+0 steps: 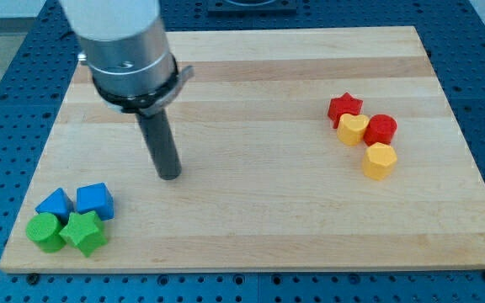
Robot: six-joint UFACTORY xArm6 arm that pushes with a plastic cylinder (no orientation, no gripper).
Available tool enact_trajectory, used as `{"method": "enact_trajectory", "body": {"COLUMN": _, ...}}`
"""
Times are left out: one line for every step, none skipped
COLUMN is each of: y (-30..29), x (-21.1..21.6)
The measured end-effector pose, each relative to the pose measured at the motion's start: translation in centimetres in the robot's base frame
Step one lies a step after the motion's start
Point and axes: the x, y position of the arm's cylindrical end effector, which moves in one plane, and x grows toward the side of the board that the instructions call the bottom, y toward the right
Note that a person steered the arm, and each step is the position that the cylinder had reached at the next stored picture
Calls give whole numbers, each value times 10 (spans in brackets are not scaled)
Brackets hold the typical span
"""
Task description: Move your arm towards the bottom right
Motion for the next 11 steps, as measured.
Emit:
{"method": "enact_trajectory", "body": {"y": 24, "x": 3}}
{"method": "enact_trajectory", "body": {"y": 44, "x": 11}}
{"method": "enact_trajectory", "body": {"y": 62, "x": 19}}
{"method": "enact_trajectory", "body": {"y": 79, "x": 30}}
{"method": "enact_trajectory", "body": {"y": 79, "x": 30}}
{"method": "enact_trajectory", "body": {"y": 80, "x": 30}}
{"method": "enact_trajectory", "body": {"y": 90, "x": 32}}
{"method": "enact_trajectory", "body": {"y": 114, "x": 38}}
{"method": "enact_trajectory", "body": {"y": 118, "x": 38}}
{"method": "enact_trajectory", "body": {"y": 126, "x": 38}}
{"method": "enact_trajectory", "body": {"y": 155, "x": 38}}
